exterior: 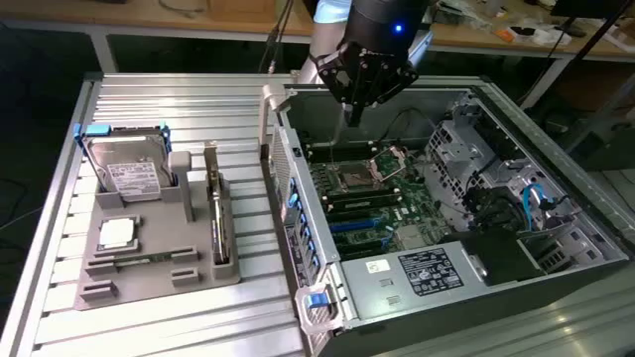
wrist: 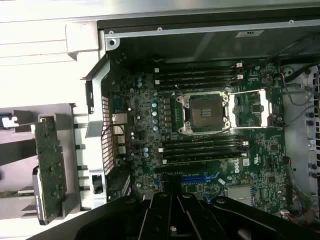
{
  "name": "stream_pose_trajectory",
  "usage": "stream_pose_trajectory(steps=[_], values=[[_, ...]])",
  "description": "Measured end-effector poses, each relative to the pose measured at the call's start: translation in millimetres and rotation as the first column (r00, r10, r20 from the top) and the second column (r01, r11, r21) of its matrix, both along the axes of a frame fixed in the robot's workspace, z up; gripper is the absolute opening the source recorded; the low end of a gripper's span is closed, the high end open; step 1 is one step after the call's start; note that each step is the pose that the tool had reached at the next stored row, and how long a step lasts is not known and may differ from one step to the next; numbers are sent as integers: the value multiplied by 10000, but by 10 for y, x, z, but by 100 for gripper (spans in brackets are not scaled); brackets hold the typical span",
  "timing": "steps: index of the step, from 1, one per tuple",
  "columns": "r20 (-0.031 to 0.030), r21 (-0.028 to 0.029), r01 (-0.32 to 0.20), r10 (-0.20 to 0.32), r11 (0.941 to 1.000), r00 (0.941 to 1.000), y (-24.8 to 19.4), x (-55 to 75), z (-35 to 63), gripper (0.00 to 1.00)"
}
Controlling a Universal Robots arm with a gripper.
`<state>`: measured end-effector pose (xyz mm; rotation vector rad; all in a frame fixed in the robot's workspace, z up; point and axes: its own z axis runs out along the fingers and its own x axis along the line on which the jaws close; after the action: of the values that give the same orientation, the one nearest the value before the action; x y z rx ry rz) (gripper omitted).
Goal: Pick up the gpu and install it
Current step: 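Reach for the gpu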
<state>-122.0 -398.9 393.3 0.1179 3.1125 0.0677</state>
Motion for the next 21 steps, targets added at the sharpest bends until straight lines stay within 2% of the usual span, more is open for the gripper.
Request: stream_pose_trajectory(steps=[10,21], values=[[0,-1,1,-1,10000,10000,0,-157,0,11],[0,-1,0,0,10000,10000,0,-520,0,11]])
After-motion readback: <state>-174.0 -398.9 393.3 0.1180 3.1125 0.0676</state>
